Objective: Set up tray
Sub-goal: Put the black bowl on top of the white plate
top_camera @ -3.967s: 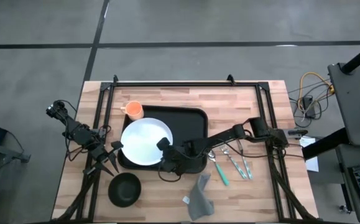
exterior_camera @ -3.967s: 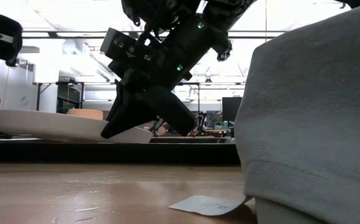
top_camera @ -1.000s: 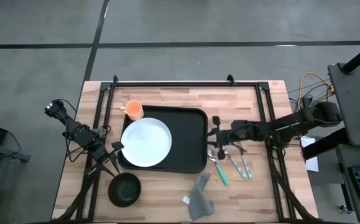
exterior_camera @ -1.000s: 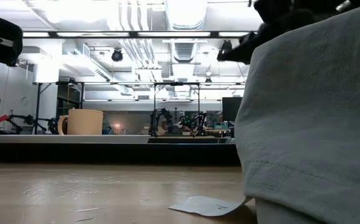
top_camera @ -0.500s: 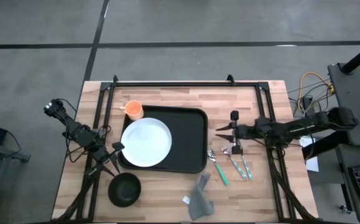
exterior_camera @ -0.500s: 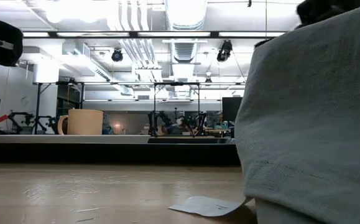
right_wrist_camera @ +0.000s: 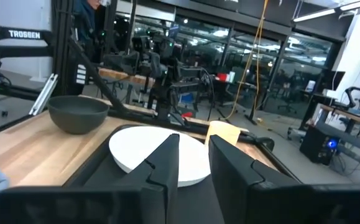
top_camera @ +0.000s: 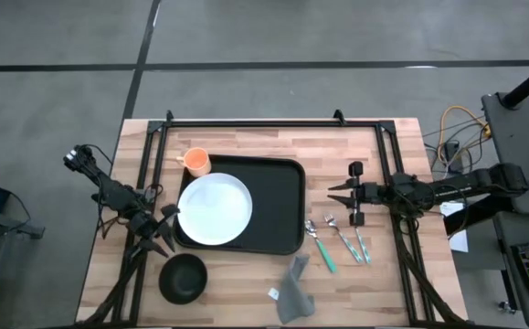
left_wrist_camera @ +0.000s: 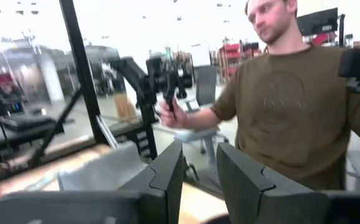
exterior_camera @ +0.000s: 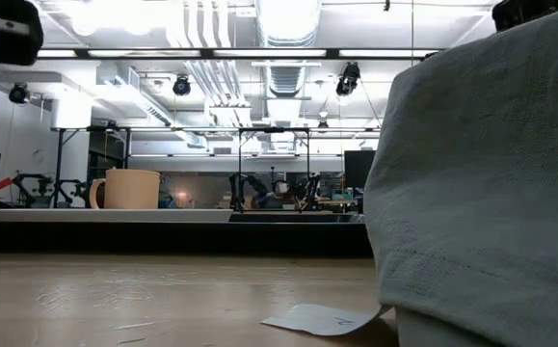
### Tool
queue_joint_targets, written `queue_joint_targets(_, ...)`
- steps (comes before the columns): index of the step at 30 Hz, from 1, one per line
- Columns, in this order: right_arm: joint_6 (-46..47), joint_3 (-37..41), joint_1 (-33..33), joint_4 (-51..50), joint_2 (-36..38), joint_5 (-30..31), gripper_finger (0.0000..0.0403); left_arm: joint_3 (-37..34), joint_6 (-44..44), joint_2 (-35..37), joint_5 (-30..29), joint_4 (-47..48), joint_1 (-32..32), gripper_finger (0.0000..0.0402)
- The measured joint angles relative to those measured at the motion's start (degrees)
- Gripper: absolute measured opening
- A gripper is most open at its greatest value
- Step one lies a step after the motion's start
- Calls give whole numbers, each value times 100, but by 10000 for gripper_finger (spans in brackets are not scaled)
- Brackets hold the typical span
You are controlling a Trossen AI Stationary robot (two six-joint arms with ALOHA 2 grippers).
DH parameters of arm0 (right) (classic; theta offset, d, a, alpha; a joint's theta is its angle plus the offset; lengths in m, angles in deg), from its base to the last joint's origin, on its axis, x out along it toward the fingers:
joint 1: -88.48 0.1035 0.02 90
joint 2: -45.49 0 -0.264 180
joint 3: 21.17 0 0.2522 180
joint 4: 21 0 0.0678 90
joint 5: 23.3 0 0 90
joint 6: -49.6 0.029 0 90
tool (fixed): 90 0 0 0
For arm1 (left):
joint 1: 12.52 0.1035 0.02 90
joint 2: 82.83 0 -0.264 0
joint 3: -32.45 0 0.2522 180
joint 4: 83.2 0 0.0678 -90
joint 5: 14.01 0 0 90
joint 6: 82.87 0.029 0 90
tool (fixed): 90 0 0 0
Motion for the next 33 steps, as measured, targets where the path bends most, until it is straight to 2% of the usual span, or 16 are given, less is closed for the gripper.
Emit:
queue_joint_targets(4, 56, 15, 0, -21, 116, 0, 85, -47, 232, 0, -10, -266, 2, 81)
queue_joint_targets(12, 22, 15, 0, -54, 161, 0, 79, -46, 534, -9, -998, -759, 4, 81)
queue_joint_targets(17, -52, 15, 0, -580, 423, 20, 70, -48, 597, -206, -1083, -1007, 4, 81)
queue_joint_targets(23, 0, 15, 0, -1055, 948, 20, 72, -14, 916, -842, -1260, -1759, 7, 81)
queue_joint_targets(33, 70, 15, 0, -1495, 1391, 12, 86, 34, 914, -2503, -1262, -3139, 7, 81)
